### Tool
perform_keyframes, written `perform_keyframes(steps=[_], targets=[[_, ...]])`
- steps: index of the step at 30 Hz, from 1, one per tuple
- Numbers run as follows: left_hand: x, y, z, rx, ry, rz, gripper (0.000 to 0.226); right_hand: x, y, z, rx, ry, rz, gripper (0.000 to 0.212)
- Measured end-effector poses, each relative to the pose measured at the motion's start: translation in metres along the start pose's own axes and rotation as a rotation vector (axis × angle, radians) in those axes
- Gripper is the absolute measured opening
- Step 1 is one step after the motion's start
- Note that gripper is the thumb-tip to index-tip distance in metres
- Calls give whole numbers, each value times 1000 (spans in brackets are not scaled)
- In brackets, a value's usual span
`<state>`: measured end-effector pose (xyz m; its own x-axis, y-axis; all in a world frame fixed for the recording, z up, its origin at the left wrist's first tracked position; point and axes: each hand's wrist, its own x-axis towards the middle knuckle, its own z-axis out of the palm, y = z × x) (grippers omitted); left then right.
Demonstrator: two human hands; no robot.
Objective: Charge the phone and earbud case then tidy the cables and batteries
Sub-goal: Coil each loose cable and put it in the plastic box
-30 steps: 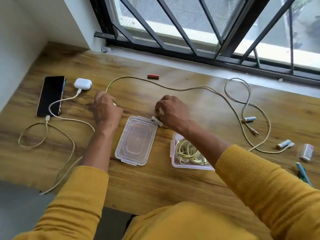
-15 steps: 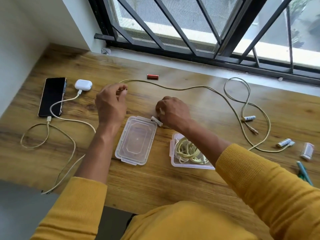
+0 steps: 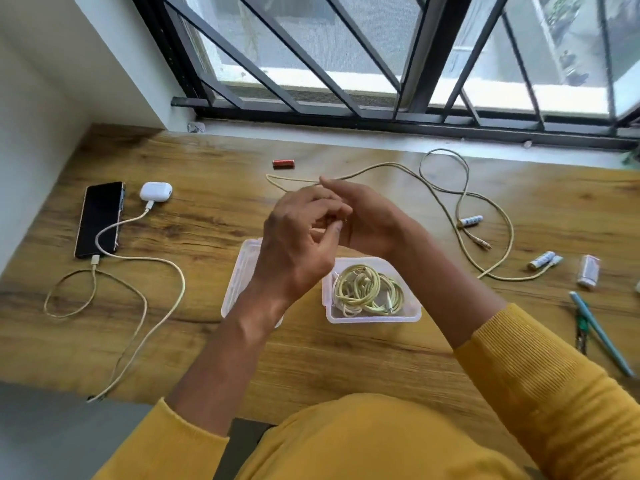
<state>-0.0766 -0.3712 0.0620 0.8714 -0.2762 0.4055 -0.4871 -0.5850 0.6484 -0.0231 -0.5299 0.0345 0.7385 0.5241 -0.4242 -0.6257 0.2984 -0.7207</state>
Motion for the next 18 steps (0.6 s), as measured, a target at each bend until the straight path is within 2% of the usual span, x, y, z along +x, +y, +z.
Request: perform_keyframes(steps=[3,6,7,10,13,15,16,18], targets=[[-7,14,6,11,-24,64,19,-17,-9,0,-74,-25,-11,30],[-17,26,16,32,-57,151,18,-32,-8,-3,-121,-43,-25,55],[-21,30,18,38,-72,183,18,-38,-6,-6,-123,-19,-29,56],[-31,39,16,24,-58,247,23,-62,-1,-10,-86,-58,-67,36],[-30,46,7,31,130,190,36,-81,3,-13,-32,-104,-105,22],[-19,45,3,24,217,102,44,-91,5,-13,-51,-95,-126,20],[-12,42,3,-13,187,72,43,-96,6,-13,-51,-107,-144,21],[2,34,5,-85,27,65,33,-105,7,-14,-40,-128,-202,16]])
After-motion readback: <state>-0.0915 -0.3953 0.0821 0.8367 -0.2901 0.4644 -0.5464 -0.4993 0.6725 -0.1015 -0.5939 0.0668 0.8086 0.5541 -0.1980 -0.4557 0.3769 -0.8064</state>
